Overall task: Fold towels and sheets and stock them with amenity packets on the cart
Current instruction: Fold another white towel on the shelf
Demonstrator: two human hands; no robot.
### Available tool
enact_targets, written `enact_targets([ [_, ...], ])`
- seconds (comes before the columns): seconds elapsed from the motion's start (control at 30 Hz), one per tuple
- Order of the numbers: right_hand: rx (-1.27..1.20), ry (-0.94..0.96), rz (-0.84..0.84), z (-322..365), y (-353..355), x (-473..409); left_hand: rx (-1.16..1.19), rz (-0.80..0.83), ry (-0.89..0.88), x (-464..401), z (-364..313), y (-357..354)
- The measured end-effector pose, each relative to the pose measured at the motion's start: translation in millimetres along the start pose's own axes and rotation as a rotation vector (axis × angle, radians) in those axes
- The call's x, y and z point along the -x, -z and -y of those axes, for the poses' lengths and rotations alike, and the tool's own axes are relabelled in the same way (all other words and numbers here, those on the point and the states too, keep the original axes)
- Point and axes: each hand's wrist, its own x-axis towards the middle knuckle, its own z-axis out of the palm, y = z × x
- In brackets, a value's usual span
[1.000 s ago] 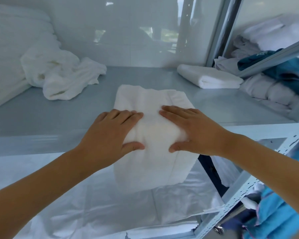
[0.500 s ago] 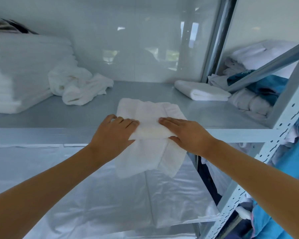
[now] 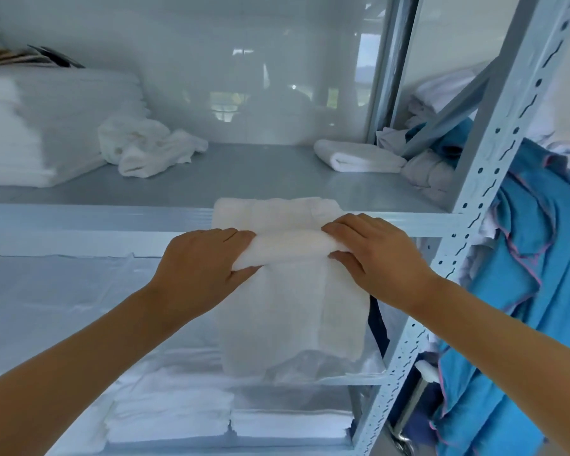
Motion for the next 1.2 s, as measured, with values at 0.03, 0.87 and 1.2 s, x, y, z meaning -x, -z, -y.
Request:
enact_targets([
  [0.03, -0.003, 0.001, -0.008, 1.0, 5.5, 4.5, 0.004, 0.009, 0.011, 1.2, -7.8, 6.7],
  [0.87, 0.081, -0.097, 0.018, -63.9, -66.7, -136.4, 0.095, -0.008, 0.123, -82.5, 117.3, -51.7],
  [1.2, 0.202, -0.238, 0.176, -96.9, -148.8, -223.7, 0.207, 0.132, 0.209, -138.0, 219.6, -131.3],
])
